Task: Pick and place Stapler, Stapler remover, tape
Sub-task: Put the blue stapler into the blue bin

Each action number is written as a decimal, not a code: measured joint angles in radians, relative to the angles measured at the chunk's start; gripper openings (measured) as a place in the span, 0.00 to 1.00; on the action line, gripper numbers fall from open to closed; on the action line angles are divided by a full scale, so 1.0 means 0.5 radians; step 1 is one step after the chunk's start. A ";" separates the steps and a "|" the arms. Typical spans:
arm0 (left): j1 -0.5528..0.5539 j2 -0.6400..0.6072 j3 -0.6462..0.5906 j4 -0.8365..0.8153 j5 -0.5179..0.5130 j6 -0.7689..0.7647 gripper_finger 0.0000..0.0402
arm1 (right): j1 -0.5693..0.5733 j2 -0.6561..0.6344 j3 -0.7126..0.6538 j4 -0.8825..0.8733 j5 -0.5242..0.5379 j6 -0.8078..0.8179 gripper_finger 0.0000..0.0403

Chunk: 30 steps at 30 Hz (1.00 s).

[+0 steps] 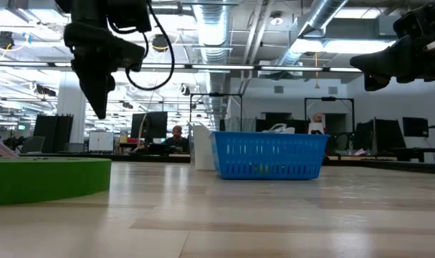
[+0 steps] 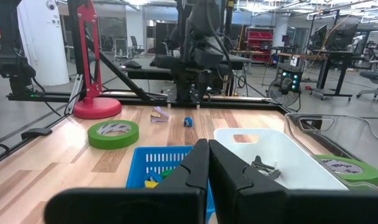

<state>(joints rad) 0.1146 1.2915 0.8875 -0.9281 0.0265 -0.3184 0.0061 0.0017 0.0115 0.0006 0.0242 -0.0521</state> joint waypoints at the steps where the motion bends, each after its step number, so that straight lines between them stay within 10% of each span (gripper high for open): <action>1: 0.000 0.016 0.000 0.001 0.000 -0.028 0.58 | 0.000 0.000 0.000 0.001 0.000 0.000 0.00; 30: -0.004 0.106 -0.139 -0.130 -0.012 -0.653 0.58 | 0.000 0.000 0.000 0.000 0.000 0.000 0.00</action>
<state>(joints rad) 0.1127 1.3445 0.8180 -0.9934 0.0207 -0.6452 0.0061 0.0017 0.0116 0.0008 0.0242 -0.0522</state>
